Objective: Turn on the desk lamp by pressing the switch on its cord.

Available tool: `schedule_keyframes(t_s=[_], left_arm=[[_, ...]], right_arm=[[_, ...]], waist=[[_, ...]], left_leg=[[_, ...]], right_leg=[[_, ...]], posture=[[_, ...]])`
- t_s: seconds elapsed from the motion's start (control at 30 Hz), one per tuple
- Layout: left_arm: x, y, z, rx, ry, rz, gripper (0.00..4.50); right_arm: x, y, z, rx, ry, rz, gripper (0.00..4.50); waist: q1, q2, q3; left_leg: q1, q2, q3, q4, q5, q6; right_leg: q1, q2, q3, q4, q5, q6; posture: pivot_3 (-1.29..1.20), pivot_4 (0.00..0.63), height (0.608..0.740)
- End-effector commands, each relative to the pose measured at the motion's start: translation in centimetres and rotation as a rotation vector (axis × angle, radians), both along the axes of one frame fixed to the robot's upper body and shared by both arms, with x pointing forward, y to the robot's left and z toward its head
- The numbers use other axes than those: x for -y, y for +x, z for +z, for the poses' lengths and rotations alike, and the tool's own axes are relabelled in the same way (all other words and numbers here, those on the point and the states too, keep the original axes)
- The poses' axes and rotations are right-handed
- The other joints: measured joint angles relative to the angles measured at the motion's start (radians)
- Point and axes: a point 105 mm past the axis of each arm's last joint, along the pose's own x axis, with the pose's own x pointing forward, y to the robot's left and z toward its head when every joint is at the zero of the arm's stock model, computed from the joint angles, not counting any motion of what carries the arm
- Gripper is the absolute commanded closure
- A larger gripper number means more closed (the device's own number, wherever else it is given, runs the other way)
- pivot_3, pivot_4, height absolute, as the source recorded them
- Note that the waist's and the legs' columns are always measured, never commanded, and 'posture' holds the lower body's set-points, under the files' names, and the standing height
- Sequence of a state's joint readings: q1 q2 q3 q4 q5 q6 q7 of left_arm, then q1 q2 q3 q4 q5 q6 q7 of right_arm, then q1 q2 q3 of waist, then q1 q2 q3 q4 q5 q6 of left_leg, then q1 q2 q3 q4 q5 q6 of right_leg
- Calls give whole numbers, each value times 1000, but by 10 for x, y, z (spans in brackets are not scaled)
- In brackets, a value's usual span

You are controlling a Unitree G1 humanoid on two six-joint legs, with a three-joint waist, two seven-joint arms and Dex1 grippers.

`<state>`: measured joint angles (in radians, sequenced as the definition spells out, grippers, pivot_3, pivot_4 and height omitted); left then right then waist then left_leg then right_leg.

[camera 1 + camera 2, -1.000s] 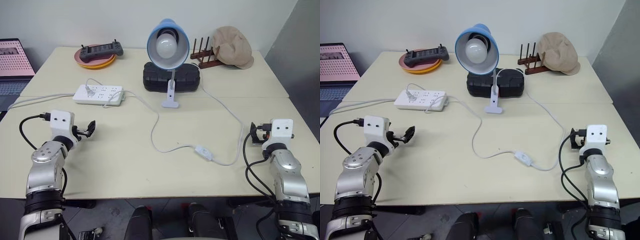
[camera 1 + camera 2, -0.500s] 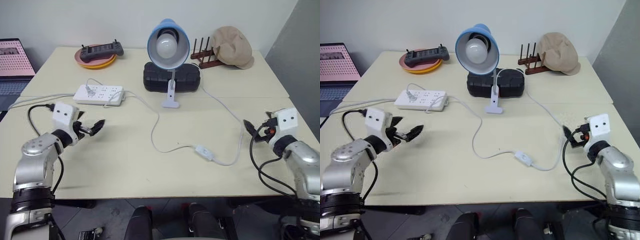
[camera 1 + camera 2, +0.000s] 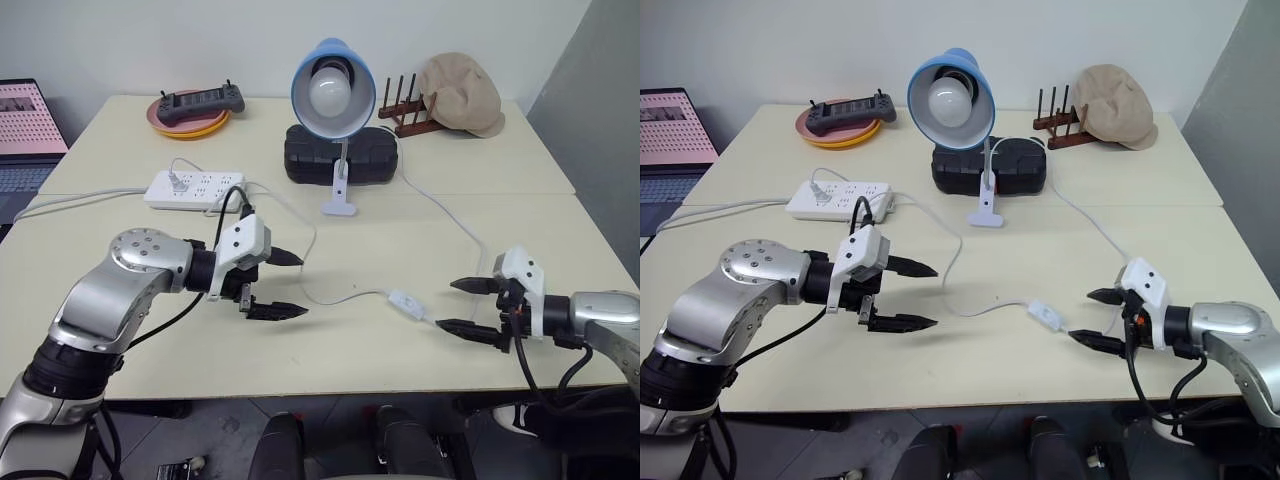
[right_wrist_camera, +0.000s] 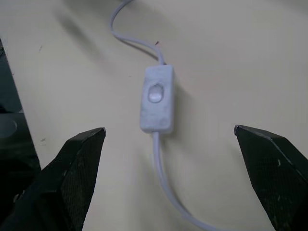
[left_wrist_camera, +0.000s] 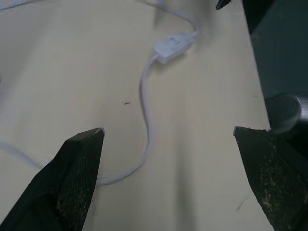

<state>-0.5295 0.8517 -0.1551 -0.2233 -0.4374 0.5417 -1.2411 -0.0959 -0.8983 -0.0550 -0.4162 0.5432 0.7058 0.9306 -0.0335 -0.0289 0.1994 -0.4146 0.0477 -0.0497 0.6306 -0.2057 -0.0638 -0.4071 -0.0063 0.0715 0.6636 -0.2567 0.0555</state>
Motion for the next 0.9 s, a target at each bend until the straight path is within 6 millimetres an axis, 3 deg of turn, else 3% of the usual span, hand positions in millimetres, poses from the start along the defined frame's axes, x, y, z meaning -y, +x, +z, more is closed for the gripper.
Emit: schedule_keyframes(t_s=[0.03, 0.47, 0.9], left_arm=[[10, 5, 6, 60, -11, -41, 0], [14, -1, -6, 64, -1, -72, 0], [10, -3, -9, 54, 2, -59, 0]], right_arm=[[-17, 3, -1, 73, -6, 30, 10], [-39, 12, -24, 119, 14, -1, 10], [-30, 7, -29, 109, -29, 22, 2916]], waist=[[0, 0, 0], [0, 0, 0], [1, 0, 0]], left_leg=[[0, 0, 0, 0, 0, 0], [0, 0, 0, 1, 0, 0], [0, 0, 0, 0, 0, 0]], right_leg=[[0, 0, 0, 0, 0, 0], [-1, 0, 0, 1, 0, 0], [-1, 0, 0, 1, 0, 0]], posture=[[0, 150, 740], [0, 150, 740], [0, 150, 740]])
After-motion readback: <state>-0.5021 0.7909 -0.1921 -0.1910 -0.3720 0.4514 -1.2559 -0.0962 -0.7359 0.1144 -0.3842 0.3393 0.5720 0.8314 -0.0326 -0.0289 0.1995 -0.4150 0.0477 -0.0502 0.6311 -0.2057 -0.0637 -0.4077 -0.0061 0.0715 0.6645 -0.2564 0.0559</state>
